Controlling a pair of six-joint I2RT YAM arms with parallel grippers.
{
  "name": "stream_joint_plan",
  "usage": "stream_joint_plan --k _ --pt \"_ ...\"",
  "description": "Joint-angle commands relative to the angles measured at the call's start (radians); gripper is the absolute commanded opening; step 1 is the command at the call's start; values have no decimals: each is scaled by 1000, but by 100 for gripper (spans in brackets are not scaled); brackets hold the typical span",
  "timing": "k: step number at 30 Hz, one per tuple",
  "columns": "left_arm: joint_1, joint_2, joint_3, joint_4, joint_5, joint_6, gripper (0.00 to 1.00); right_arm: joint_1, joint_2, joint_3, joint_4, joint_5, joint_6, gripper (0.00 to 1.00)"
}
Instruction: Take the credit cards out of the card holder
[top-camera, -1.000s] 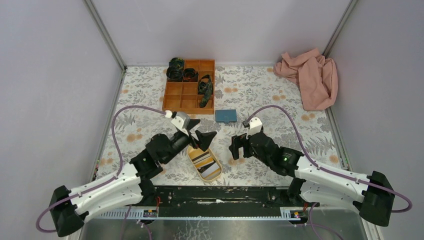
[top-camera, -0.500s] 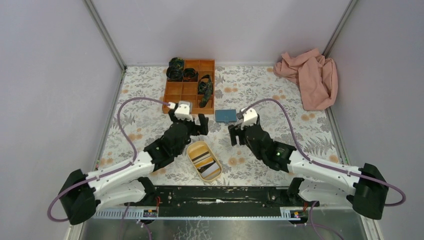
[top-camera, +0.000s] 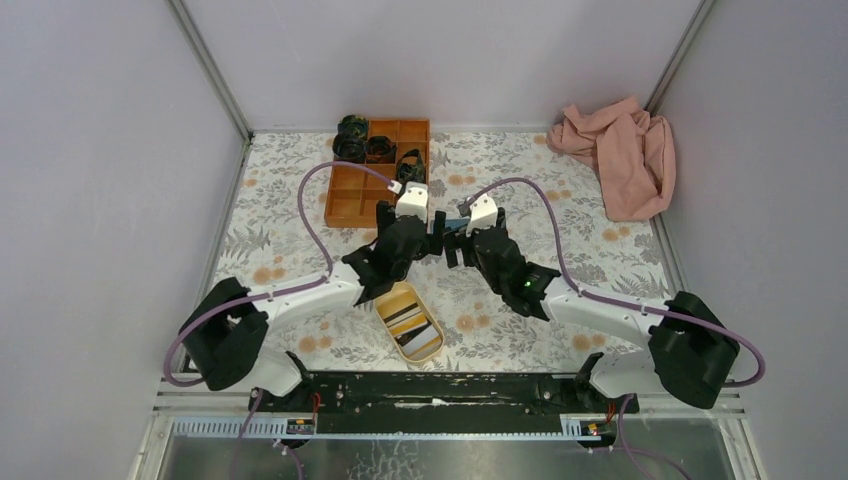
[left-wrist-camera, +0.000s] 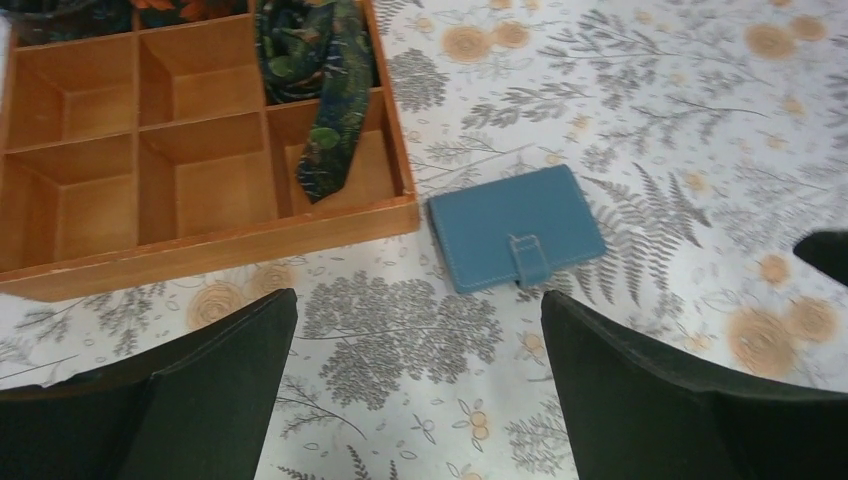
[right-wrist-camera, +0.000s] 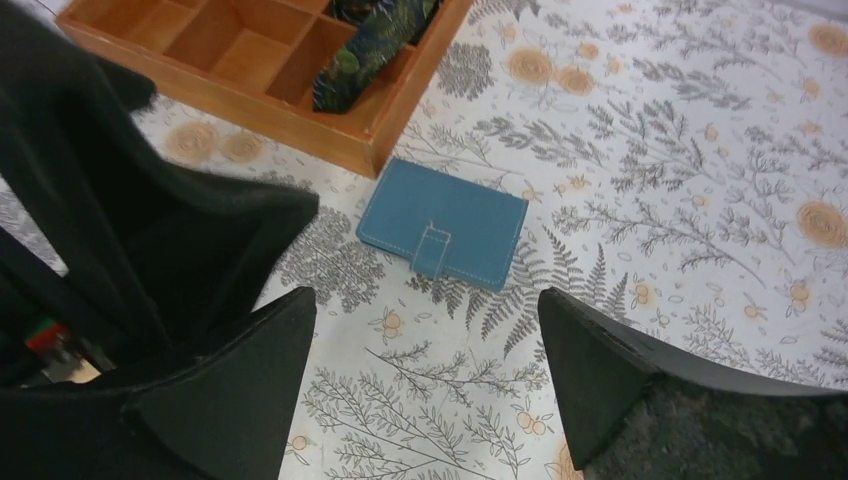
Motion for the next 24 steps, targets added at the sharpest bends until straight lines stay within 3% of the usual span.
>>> stream_joint_plan --k 1,4,6,11,17,24 --pt "1 21 61 16 -104 -12 100 5 60 43 32 28 22 91" --pt "6 -32 -48 29 -179 -148 100 1 71 17 45 72 31 92" --pt "17 -53 -103 80 -142 -175 100 -22 69 -14 74 65 43 92" --pt "33 22 -72 60 -193 -215 100 -59 103 -25 90 67 58 99" --pt "101 49 -80 19 -163 -353 100 -118 98 -30 79 -36 101 99" --pt "125 33 -99 29 -83 -391 100 -147 194 -16 106 -91 145 94"
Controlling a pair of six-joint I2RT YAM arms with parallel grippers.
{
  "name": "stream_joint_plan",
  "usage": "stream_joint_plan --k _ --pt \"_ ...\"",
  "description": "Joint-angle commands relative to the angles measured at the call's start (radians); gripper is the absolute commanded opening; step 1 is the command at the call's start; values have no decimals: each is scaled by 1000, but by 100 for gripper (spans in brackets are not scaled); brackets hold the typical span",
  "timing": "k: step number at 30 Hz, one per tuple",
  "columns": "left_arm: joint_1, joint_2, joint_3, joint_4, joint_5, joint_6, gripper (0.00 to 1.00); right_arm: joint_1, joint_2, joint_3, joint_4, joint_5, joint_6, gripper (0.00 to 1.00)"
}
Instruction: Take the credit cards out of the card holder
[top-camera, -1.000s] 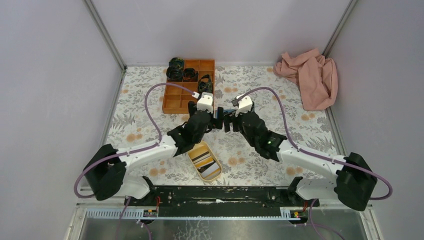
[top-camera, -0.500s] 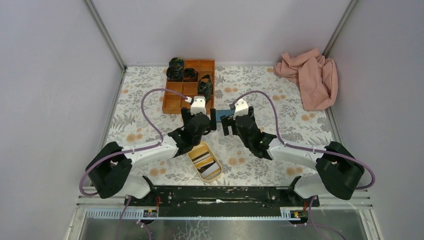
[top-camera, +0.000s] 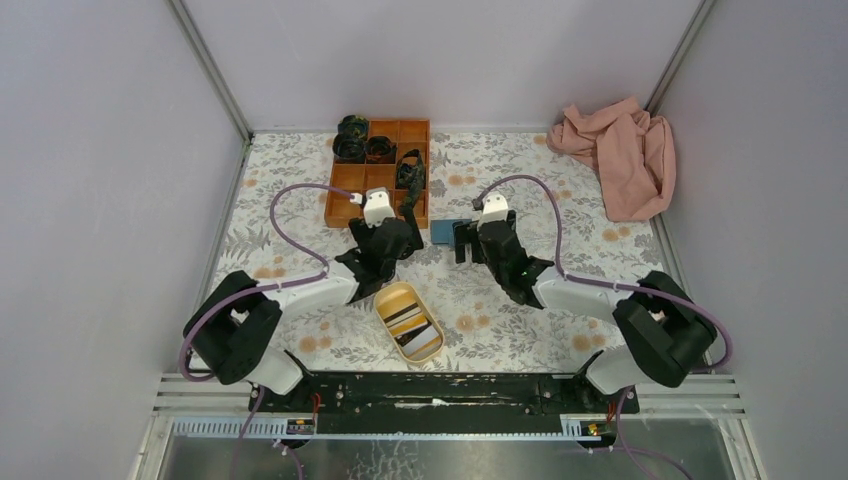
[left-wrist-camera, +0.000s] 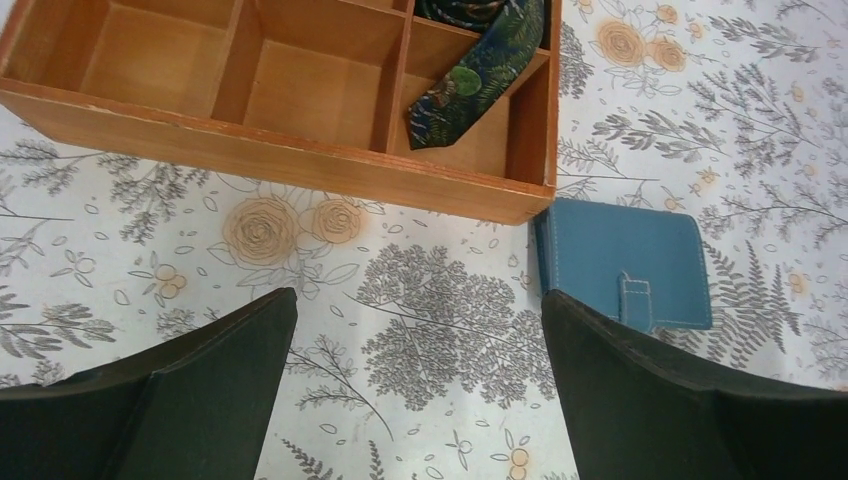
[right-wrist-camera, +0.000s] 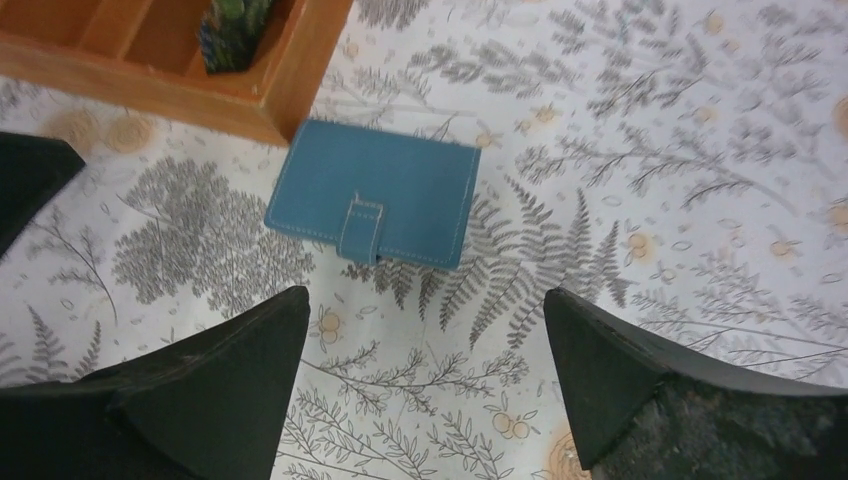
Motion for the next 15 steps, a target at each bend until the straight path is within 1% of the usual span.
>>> stream_joint_plan --k 1,2,3,5,6,7,8,10,11,12,13,14,15 --pt "2 -28 -13 38 25 -49 100 -6 70 21 58 -61 46 90" --pt "2 -35 -17 47 31 -45 99 -5 84 19 72 -69 52 87" --pt "2 -45 -27 60 38 -41 96 -5 97 17 84 -76 58 86" --pt "2 -74 -57 104 61 -30 89 -5 121 15 104 -91 63 85" --pt "2 -92 -75 128 72 -26 84 -5 122 13 110 -98 60 84" --pt "2 -113 -90 145 80 -21 66 -6 116 9 117 -105 57 82" --pt "2 -133 -102 156 84 -17 52 -6 106 -3 130 -111 52 79" --pt "3 -165 -108 147 80 -16 25 -5 80 -35 177 -127 34 78" --pt "1 -177 -100 101 65 -32 20 -5 66 -50 195 -143 29 78" --pt "-1 -186 -86 54 38 -61 21 -5 54 -62 218 -170 21 78" --pt "1 -192 -72 0 12 -97 30 -5 46 -73 234 -227 4 81" --pt "1 -196 -61 -38 -12 -128 45 -5 43 -74 235 -305 -15 86" --pt "1 -201 -57 -62 -40 -157 64 1 48 -59 219 -382 -28 90"
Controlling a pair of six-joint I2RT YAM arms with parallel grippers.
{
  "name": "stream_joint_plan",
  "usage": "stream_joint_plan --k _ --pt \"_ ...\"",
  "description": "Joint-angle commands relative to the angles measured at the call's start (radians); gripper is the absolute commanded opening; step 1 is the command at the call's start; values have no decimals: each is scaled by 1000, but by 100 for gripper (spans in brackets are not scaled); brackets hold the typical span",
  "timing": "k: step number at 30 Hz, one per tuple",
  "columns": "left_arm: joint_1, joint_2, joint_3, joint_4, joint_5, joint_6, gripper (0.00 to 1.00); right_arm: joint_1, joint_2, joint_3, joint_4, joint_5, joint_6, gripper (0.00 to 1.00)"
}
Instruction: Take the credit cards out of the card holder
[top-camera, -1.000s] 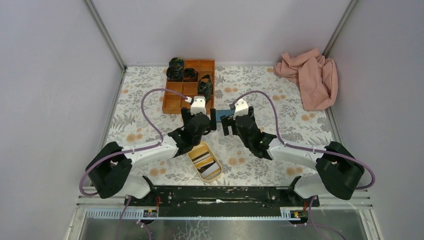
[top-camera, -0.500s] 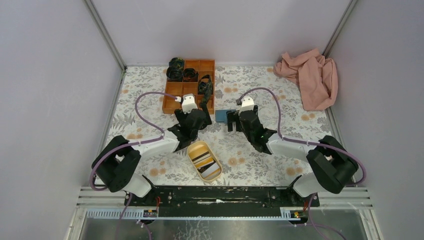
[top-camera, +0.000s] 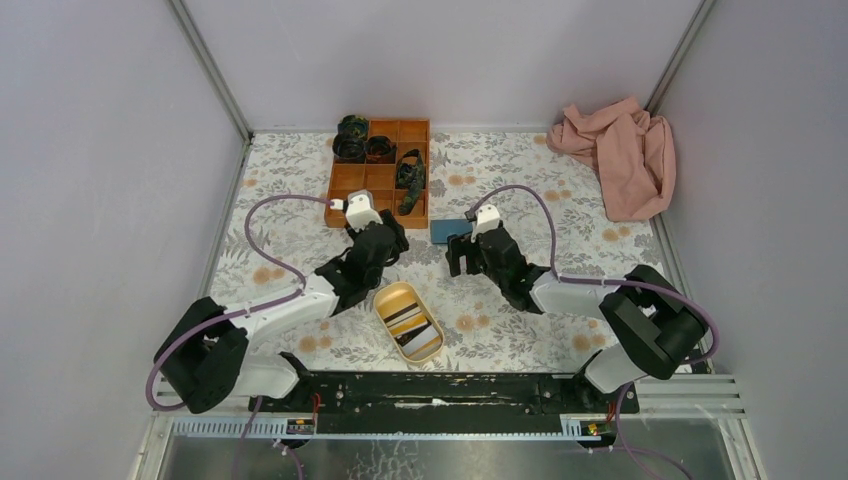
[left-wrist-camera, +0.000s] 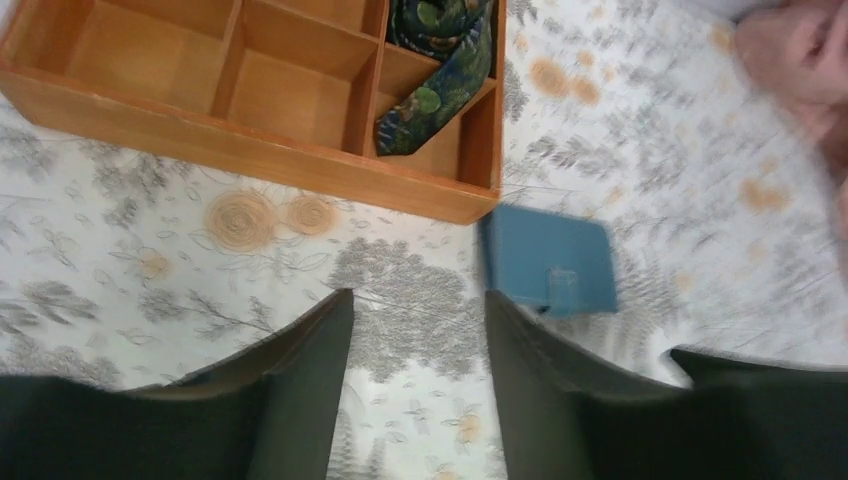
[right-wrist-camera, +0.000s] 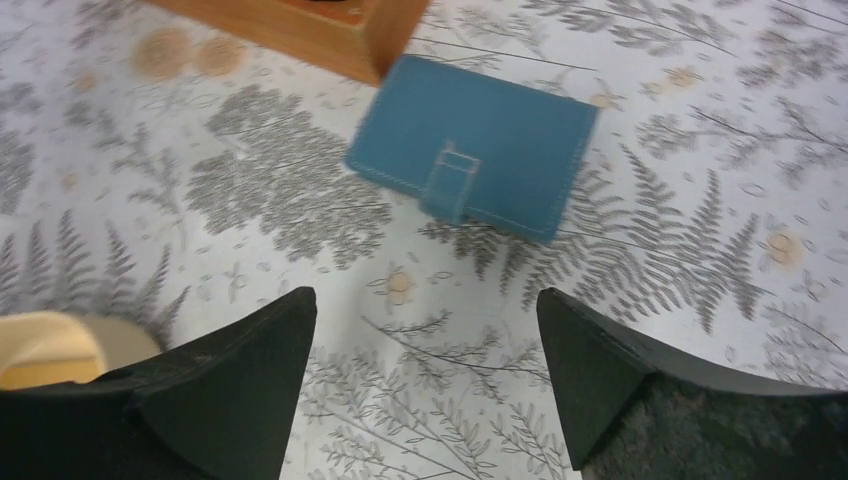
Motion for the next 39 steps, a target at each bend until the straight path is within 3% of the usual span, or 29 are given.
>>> stream_joint_plan --k 1,2,4,8,14,21,25,29,33,39 --pt "1 -33 34 -110 -131 -130 83 12 -32 23 74 -289 -68 90" --pt "2 -38 28 -119 -167 -151 97 29 -24 42 54 -332 -81 89" --pt "6 -38 23 -133 -219 -163 100 83 -8 77 7 -341 -132 88" --pt "13 -26 54 -205 -264 -200 100 142 12 107 -28 -350 -174 85" --pt "15 -48 39 -221 -317 -226 99 187 42 148 -84 -422 -208 61" --pt "14 -61 48 -262 -363 -236 96 229 123 207 -144 -453 -226 58" --pt "15 -82 36 -249 -361 -240 95 235 165 222 -147 -436 -213 44" --pt "14 -91 26 -230 -350 -226 95 236 177 216 -123 -381 -187 19" --pt "13 -99 15 -201 -326 -203 95 236 169 210 -117 -307 -170 4" --pt "13 -100 4 -168 -292 -179 95 236 145 195 -113 -195 -162 0"
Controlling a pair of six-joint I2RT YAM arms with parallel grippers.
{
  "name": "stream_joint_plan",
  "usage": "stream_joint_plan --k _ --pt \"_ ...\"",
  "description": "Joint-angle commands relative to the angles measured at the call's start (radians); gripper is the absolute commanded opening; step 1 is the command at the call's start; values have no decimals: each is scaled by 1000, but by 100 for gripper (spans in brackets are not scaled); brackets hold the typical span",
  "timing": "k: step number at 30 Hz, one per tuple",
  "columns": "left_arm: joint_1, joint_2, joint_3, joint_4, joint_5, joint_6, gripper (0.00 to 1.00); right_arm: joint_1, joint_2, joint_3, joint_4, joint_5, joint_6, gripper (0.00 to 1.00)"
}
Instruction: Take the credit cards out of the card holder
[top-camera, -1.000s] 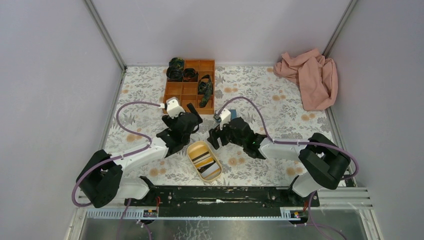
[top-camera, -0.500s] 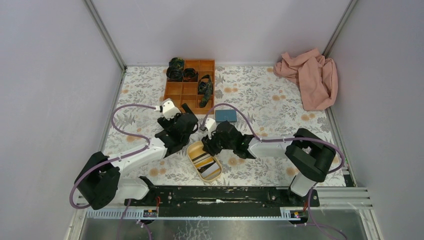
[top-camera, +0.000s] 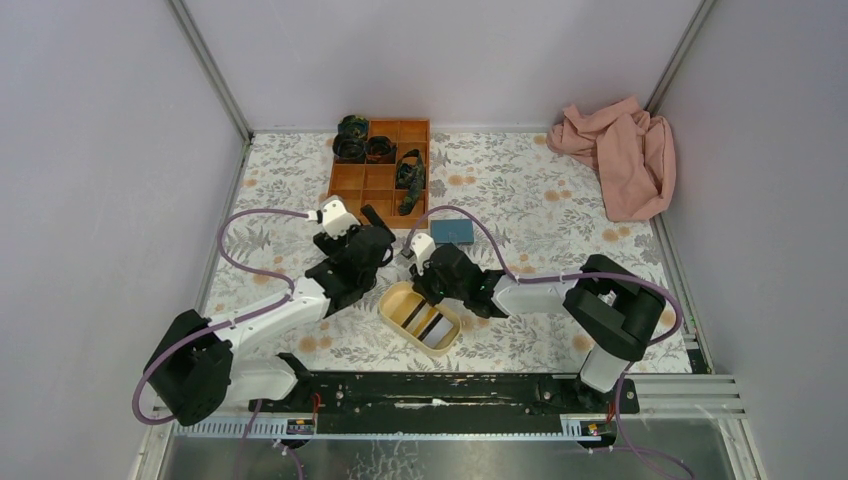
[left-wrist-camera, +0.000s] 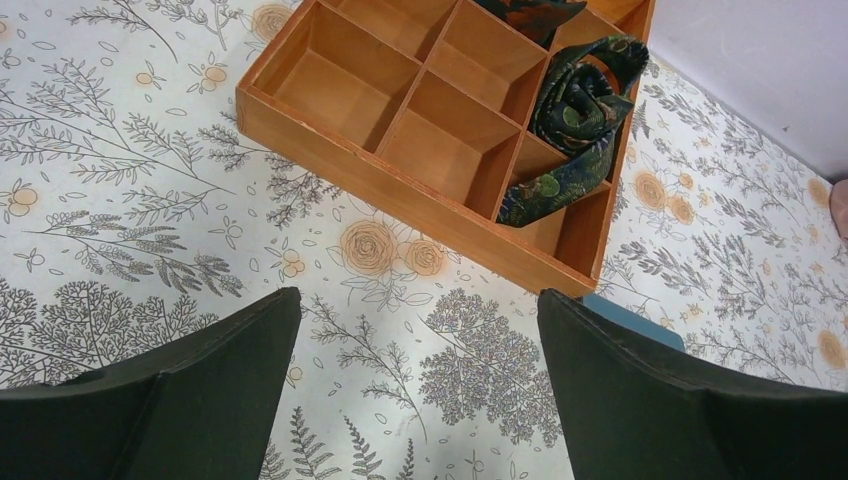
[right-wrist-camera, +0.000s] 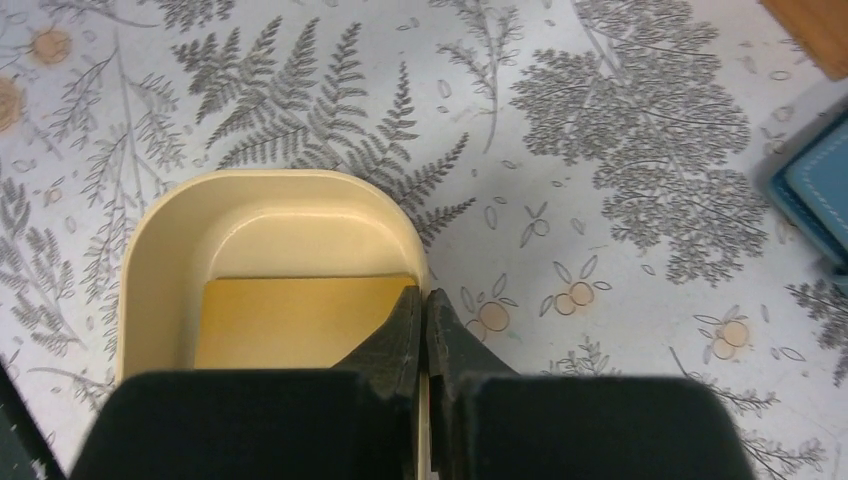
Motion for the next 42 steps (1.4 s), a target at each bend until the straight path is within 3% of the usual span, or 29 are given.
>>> stream_joint_plan --k 1,10,11,13,14,16,22,26,30,36,42 --pt "6 -8 -14 64 3 27 95 2 -35 10 27 127 15 0" --pt "5 32 -20 144 91 95 97 0 -90 -15 31 368 32 0" --pt "6 39 -20 159 105 115 99 -1 -90 -16 34 369 27 5" --pt "6 54 -16 179 134 142 100 0 -92 -17 37 380 26 39" --pt "6 61 -15 188 156 163 100 -1 -95 -20 42 401 26 51" --pt "5 73 -14 225 208 232 100 -4 -116 -41 62 468 29 64" --pt "1 92 -33 375 397 535 92 -137 -293 -174 153 535 118 67" --pt "-2 155 -16 379 551 711 88 -214 -392 -289 249 560 108 82" --pt "-9 189 8 365 645 757 85 -225 -433 -376 403 597 19 87" --pt "-28 175 6 299 689 792 82 -231 -426 -392 432 561 28 87" --pt "-28 50 -119 289 740 775 80 -235 -413 -388 433 551 33 86"
